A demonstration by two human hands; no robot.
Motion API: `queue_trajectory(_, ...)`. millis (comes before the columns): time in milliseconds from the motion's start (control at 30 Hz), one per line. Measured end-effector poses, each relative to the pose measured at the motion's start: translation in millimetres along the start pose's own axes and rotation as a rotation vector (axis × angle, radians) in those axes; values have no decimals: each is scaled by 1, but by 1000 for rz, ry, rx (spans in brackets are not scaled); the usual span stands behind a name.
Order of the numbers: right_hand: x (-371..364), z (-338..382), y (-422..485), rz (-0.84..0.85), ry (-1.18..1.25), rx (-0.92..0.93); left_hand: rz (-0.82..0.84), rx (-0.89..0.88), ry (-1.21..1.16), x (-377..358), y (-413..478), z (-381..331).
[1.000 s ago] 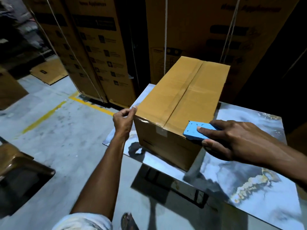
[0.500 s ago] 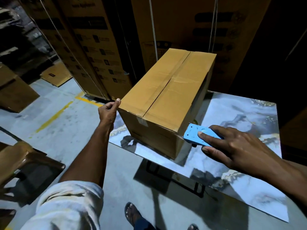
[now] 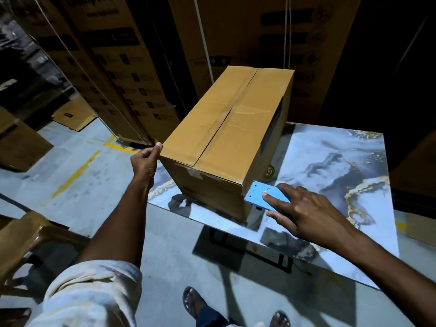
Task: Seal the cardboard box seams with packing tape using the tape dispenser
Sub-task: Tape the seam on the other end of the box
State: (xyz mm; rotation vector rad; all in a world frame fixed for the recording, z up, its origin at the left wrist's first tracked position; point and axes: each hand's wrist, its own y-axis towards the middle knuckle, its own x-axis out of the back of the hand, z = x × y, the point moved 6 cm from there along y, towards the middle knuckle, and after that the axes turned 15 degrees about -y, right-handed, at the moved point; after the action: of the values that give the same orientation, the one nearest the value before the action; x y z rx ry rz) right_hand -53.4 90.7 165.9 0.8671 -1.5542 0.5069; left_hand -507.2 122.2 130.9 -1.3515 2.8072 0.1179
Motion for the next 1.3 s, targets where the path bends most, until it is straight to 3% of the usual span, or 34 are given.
queue_trajectory(333, 21, -1, 6, 28, -104, 29, 45, 18, 43, -1, 1, -5)
queue_trajectory(567, -8, 0, -28, -161, 105, -106, 42, 19, 24, -2, 1, -3)
queue_trajectory(833, -10, -1, -49, -267, 87, -126, 18, -16, 37, -3, 5, -1)
queue_trajectory(1067, 6, 10, -26, -17, -20, -83, 5, -7, 25, -3, 7, 4)
queue_trajectory(1200, 19, 19, 31, 203, -44, 18, -44, 7, 30, -2, 7, 8)
queue_trajectory(1300, 36, 25, 64, 270, -58, 58, -57, 14, 38, 2, 9, 10)
